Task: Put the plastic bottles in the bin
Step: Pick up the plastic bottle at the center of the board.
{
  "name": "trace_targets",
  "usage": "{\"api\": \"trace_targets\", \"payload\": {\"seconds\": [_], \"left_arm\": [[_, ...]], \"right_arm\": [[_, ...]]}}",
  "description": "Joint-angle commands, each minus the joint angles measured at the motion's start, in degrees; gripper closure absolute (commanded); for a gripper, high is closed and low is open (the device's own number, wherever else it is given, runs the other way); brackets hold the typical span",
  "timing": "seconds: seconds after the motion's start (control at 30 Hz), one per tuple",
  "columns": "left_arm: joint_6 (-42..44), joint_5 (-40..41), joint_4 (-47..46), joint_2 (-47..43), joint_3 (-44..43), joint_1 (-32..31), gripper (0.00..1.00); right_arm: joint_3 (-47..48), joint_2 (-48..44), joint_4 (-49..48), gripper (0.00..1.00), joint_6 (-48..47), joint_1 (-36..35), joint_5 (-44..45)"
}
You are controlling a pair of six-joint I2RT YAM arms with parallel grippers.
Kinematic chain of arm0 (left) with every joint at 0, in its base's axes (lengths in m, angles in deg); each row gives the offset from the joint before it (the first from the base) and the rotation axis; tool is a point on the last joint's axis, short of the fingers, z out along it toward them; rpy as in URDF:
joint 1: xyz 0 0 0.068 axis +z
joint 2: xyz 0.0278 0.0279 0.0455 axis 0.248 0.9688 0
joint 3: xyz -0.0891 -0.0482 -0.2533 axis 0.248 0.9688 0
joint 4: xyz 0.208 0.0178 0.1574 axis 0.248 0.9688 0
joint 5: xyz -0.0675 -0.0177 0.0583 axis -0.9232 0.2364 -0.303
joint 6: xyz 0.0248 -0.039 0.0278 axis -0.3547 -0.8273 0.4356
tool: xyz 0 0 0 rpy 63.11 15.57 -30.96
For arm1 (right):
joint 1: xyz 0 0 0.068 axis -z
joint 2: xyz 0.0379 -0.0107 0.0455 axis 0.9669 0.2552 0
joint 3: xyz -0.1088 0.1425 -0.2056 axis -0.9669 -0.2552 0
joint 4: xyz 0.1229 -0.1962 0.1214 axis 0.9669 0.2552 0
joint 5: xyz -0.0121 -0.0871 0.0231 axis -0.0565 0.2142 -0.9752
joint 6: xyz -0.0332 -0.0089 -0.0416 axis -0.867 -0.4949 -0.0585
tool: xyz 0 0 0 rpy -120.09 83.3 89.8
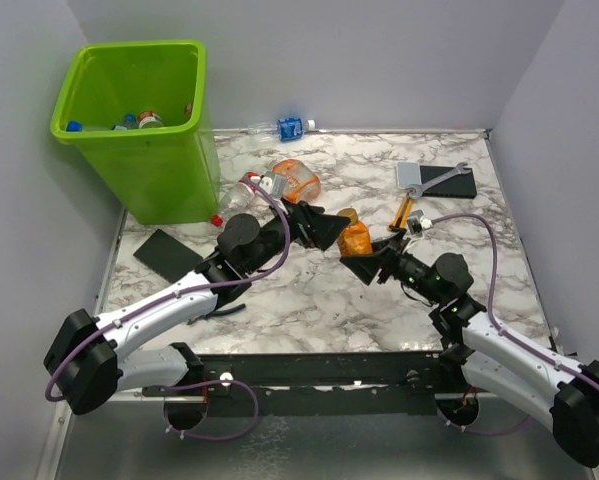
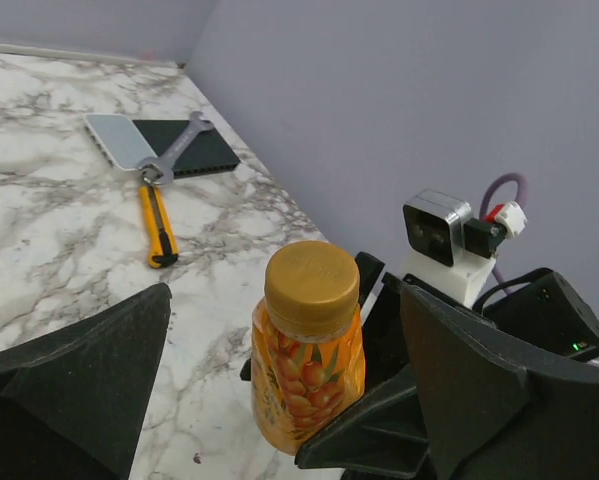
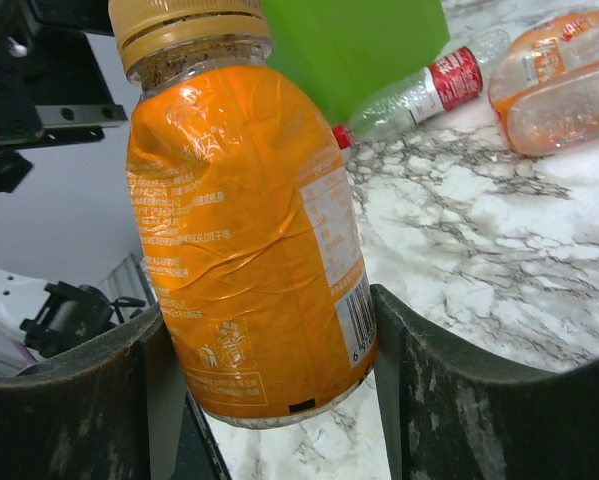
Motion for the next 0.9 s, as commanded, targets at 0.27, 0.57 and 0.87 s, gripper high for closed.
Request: {"api": "trace_targets", "payload": {"seconds": [0.27, 0.57, 0.87], "left_arm": [[-5.1, -12.8, -4.2, 6.5, -3.7, 0.2, 0.24], [-4.2, -10.8, -4.7, 6.7, -4.1, 0.2, 0.47], [-3.1, -12.8, -5.1, 6.7, -3.4, 0.2, 1.0]], "right_arm": [[-0.2, 0.1, -6.7, 0.69, 2.0, -0.4, -4.2], [1.7, 1.1, -2.1, 0.69, -1.2, -1.9, -5.4], [6.0, -0.1, 6.4, 0.29, -1.5, -2.0, -4.3]]}}
